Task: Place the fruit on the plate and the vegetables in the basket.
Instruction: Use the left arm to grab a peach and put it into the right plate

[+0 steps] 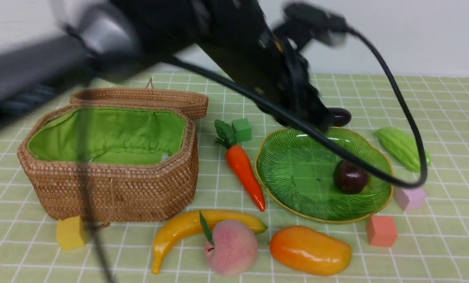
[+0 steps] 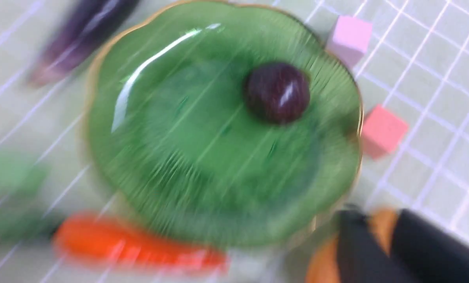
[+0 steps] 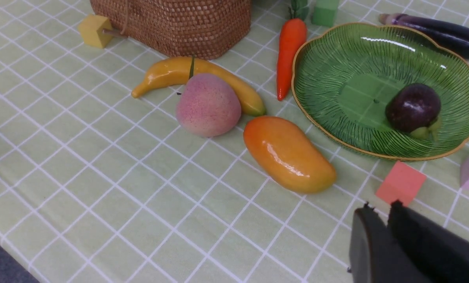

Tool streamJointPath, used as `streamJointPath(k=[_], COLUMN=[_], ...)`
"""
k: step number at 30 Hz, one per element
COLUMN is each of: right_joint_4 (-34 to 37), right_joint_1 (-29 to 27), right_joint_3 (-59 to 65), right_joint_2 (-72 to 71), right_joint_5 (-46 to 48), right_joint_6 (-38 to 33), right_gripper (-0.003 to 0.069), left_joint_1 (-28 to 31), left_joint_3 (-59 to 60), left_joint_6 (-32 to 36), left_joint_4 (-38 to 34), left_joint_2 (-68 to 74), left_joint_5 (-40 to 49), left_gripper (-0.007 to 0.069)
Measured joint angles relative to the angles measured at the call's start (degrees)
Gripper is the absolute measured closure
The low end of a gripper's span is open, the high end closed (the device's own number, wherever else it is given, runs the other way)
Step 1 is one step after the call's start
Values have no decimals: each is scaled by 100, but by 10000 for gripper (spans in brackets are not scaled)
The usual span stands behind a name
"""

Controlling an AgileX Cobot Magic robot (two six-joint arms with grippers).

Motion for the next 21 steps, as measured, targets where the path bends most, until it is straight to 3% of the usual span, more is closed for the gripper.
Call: streamJointPath(k=[5,11,17,21], right_joint_4=[0,0,0,0], right_joint_1=[0,0,0,0], right_joint_3=[0,0,0,0], right_joint_2=[0,0,0,0], right_joint_5=[1,6,1,-4], right_joint_6=[0,0,-5,-5], right_gripper=[578,578,574,574], left_joint_1=[0,0,0,0], left_joint_3=[192,1865,4182,4691], left_joint_6=[-905,-1868,-2142,-2102], left_joint_4=[788,1124,1124,1124], left_joint_2=[-849,-1918,-2597,-2528], left_joint_5=[1278,1407,650,-70], left_gripper=[638,638,637,602])
